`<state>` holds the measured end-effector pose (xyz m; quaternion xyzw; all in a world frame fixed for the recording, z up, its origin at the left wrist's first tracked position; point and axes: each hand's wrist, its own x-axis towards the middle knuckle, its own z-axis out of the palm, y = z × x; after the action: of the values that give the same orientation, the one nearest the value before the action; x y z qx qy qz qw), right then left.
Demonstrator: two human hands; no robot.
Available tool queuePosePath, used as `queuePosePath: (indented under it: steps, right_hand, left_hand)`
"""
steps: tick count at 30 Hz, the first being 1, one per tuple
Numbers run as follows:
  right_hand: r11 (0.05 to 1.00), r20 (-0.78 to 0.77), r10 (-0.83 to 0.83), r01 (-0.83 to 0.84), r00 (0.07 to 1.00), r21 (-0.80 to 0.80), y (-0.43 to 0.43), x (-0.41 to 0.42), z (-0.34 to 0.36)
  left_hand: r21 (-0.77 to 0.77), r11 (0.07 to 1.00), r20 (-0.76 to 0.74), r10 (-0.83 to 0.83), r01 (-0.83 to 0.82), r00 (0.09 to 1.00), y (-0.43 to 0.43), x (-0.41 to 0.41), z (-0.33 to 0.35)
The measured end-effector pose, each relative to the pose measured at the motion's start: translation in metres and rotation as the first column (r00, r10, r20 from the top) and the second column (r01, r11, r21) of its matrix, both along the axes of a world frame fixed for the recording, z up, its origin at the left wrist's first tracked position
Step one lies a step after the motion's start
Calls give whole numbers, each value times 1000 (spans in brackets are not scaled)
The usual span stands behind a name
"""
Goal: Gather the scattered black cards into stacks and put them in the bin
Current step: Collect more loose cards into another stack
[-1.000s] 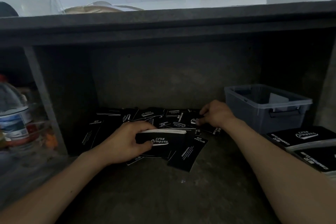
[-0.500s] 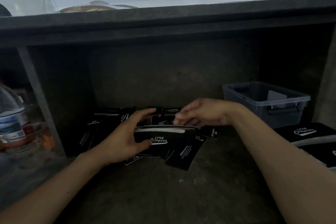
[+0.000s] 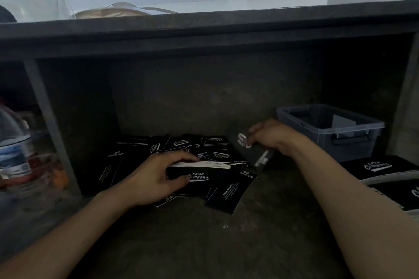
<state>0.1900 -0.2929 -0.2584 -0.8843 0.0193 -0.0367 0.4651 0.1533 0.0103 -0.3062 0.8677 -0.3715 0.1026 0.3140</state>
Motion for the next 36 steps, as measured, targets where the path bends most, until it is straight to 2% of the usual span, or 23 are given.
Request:
queuePosePath:
  steps: [2, 4, 9, 13, 17, 19, 22, 24, 26, 28, 30, 32, 34, 36]
  right_hand:
    - [915, 43, 7, -23, 999, 402, 5, -1, 1]
    - [845, 105, 1, -58, 994, 531, 13, 2, -2]
    - [807, 171, 73, -158, 983, 569, 35, 4, -13]
    - [775, 153, 63, -146, 986, 615, 43, 2, -20]
    - [863, 115, 255, -280, 960, 421, 35, 2, -21]
    - [850, 144, 357, -385, 923, 358, 32, 0, -19]
    - [858, 230, 405, -454, 885, 239, 34, -2, -21]
    - [836, 142, 487, -507, 862, 208, 37, -3, -25]
    - [823, 0, 547, -537, 837, 184, 38, -6, -25]
    - [865, -52, 496, -487, 867, 124, 40, -12, -22]
    - [920, 43, 378, -381, 925, 93, 54, -20, -23]
    - [930, 134, 270, -294, 954, 219, 79, -27, -31]
    - [909, 155, 179, -223, 972, 353, 103, -29, -40]
    - [889, 153, 112, -167, 982, 426, 116, -28, -41]
  left_hand:
    - [-19, 1000, -33, 6, -7, 999, -1, 1, -1]
    - [-45, 999, -45, 14, -16, 999, -2, 1, 0]
    - [-83, 996, 4, 40, -39, 999, -3, -1, 4]
    - [-99, 994, 100, 61, -51, 993, -1, -1, 7]
    - [-120, 985, 87, 133, -123, 987, 6, 5, 7]
    - [-115, 990, -1, 82, -81, 997, 8, 7, 5]
    - [-87, 996, -91, 1, -9, 996, 8, 9, 1]
    - [-94, 995, -117, 2, -13, 993, 9, 9, -1]
    - [-71, 996, -74, 43, -48, 996, 12, 9, 0]
    - [25, 995, 32, 100, -101, 994, 13, 8, 2]
    - [116, 980, 82, 156, -164, 984, 9, 3, 5]
    - [139, 964, 60, 221, -227, 974, 2, 0, 7]
    - [104, 956, -11, 277, -274, 961, -4, 0, 10]
    - [192, 927, 52, 318, -322, 947, -7, 0, 10]
